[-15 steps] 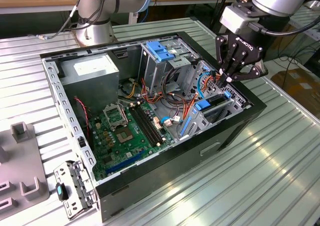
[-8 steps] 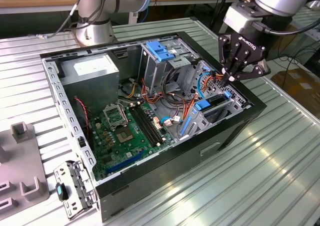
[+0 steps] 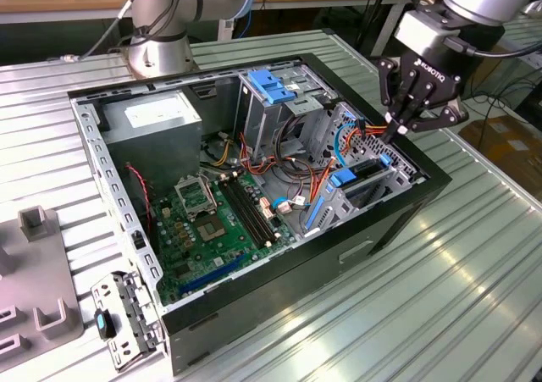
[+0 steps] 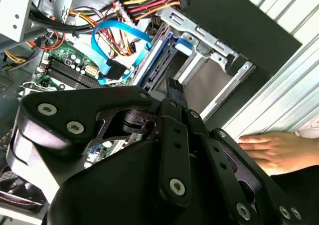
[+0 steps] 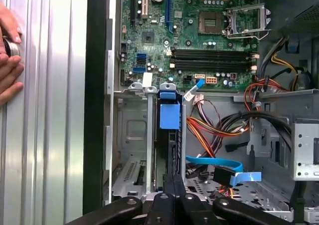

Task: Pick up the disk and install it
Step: 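Insert the first disk wire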

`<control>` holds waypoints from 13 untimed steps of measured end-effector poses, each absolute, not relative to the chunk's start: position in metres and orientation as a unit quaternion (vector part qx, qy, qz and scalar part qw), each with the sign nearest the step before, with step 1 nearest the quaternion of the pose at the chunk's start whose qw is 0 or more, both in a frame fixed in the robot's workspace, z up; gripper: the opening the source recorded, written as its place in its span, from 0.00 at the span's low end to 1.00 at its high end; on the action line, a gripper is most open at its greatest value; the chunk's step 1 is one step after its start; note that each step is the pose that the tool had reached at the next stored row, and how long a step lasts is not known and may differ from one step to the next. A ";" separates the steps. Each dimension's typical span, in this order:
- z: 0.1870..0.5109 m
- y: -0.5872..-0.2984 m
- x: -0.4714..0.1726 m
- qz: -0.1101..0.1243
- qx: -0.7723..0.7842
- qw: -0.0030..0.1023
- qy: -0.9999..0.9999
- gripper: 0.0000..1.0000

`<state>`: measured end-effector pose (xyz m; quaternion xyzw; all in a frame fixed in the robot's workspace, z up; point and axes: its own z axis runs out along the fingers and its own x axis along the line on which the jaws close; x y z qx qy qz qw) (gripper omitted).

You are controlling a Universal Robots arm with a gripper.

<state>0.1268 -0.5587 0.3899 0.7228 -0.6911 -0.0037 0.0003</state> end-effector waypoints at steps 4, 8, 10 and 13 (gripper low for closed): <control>0.390 -0.559 0.136 -0.004 0.739 0.000 -0.674 0.12; 0.390 -0.558 0.144 -0.004 0.749 0.000 -0.662 0.12; 0.390 -0.555 0.146 -0.004 0.752 0.000 -0.659 0.12; 0.390 -0.549 0.147 -0.004 0.753 0.000 -0.658 0.12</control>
